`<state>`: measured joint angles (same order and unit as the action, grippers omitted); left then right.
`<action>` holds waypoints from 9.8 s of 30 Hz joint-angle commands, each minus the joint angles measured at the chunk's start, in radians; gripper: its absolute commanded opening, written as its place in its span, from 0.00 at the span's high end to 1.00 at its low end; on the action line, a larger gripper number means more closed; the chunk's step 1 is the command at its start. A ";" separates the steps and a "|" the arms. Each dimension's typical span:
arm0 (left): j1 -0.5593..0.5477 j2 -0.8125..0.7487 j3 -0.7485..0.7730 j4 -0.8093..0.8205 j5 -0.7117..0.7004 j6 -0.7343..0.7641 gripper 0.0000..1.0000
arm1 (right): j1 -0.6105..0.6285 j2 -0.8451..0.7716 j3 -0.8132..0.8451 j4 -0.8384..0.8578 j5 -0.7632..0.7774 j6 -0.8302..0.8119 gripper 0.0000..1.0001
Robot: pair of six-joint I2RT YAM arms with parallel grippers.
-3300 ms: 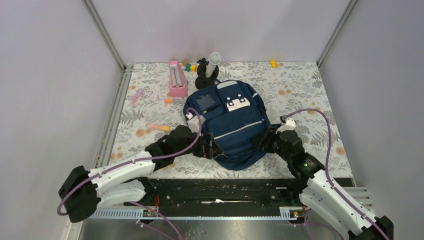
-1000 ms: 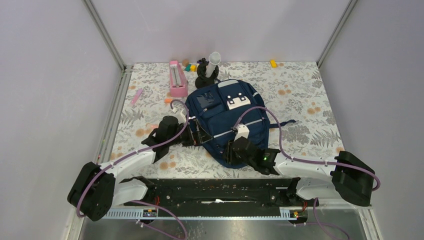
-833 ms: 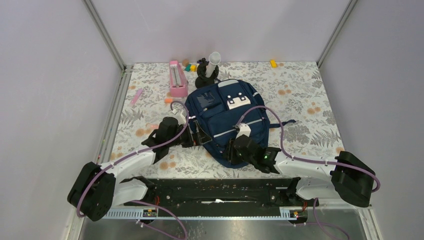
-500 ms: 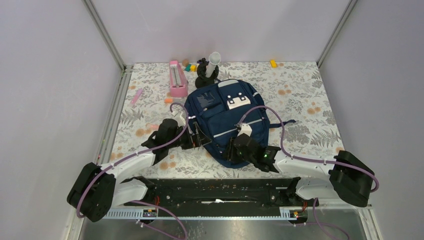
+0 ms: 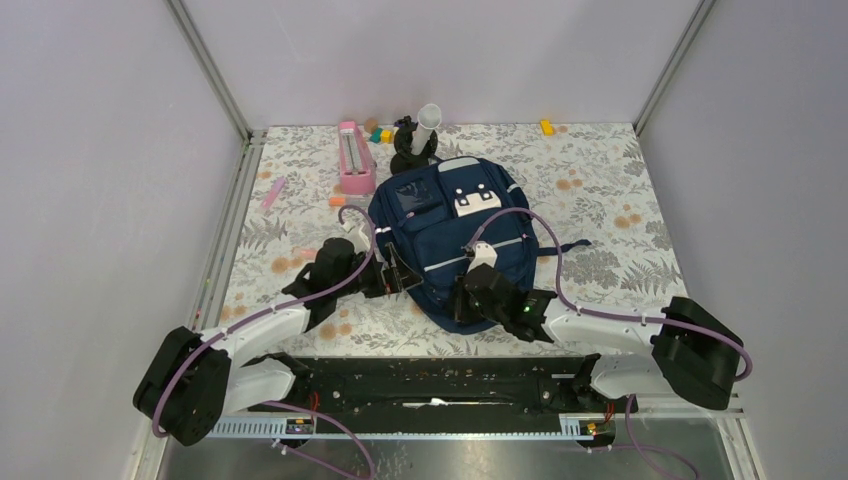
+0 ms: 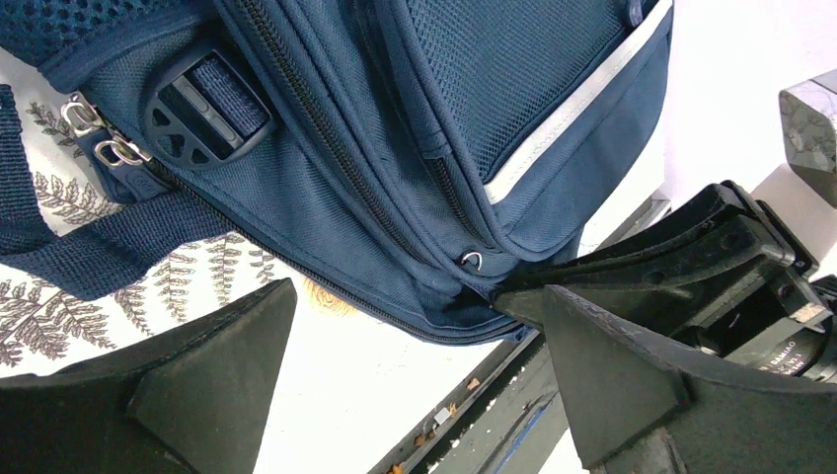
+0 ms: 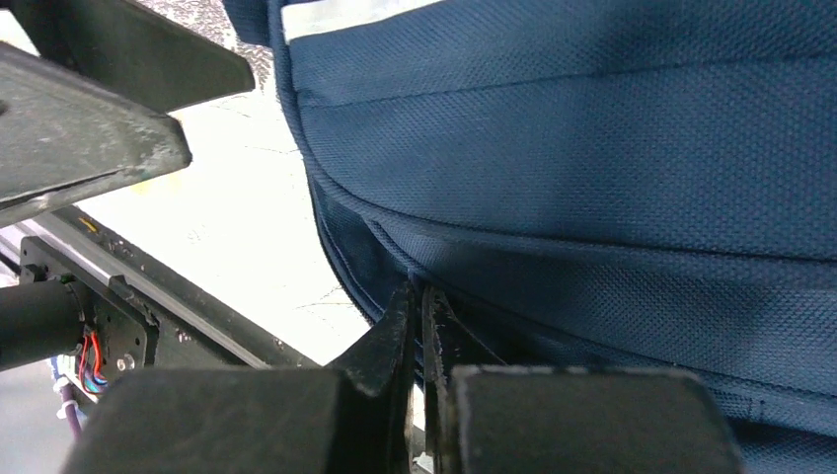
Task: Pack the student bag
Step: Zip the student bag at the center of the board, then unzip the student bag at the center of the board.
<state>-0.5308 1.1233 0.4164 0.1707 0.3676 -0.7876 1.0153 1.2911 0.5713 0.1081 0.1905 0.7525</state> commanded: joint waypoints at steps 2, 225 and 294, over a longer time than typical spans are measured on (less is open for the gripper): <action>0.005 -0.024 0.007 0.061 0.025 0.003 0.01 | -0.018 -0.094 0.029 0.042 0.053 -0.088 1.00; 0.365 0.056 0.131 -0.031 0.021 0.163 1.00 | -0.603 0.049 -0.124 0.445 -0.023 0.303 1.00; 0.394 0.085 0.426 -0.554 0.168 0.401 1.00 | -0.705 0.024 -0.075 0.545 -0.880 -0.461 0.47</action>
<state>-0.1562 1.1999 0.7662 -0.3092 0.4812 -0.4984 0.2691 1.3106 0.5415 0.5060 -0.5793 0.3595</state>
